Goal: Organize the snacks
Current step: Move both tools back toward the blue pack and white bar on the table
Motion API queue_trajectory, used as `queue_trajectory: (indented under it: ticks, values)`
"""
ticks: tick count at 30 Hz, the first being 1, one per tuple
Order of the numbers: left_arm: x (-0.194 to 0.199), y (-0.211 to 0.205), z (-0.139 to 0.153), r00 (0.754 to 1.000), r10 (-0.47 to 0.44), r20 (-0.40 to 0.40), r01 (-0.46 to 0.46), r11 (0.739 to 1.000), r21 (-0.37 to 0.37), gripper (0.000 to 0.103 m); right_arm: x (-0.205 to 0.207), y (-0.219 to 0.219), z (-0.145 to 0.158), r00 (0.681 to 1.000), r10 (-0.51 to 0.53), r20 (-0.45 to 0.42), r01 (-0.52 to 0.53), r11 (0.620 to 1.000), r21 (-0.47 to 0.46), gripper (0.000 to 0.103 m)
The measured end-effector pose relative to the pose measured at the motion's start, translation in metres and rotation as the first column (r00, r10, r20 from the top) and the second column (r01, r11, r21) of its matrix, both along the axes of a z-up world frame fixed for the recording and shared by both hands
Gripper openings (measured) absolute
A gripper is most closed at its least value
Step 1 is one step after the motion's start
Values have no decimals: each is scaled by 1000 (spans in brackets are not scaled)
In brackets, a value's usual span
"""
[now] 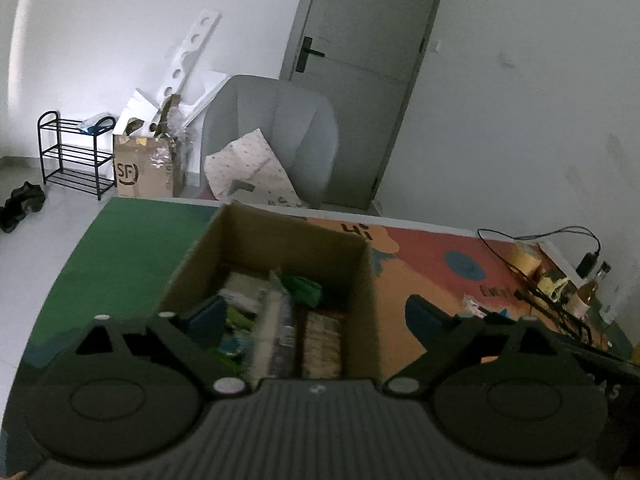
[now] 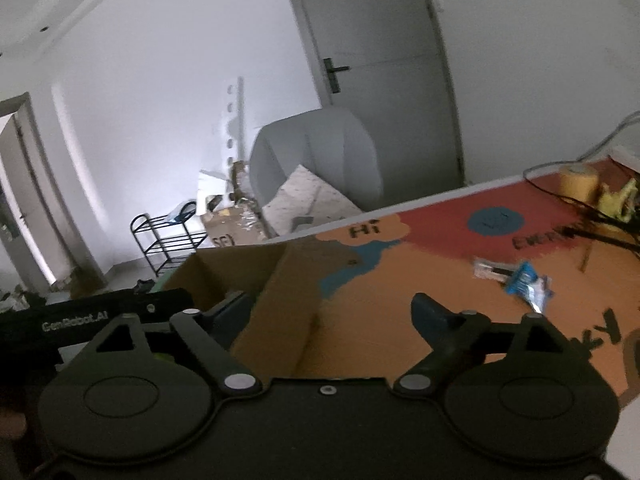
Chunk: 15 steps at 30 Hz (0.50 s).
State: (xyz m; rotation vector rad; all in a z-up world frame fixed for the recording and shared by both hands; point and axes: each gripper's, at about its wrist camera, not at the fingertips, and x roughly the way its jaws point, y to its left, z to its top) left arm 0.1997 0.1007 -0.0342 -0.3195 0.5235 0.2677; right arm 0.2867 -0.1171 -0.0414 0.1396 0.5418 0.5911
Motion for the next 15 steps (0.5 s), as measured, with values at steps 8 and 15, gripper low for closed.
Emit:
queue_trajectory:
  ticks: [8, 15]
  values:
    - [15, -28, 1, 998, -61, -17, 61, 998, 0, 97, 7, -32, -8, 998, -67, -5, 67, 998, 3, 103]
    - [28, -50, -2, 993, -112, -29, 112, 994, 6, 97, 14, -58, -14, 990, -142, -7, 142, 990, -14, 103]
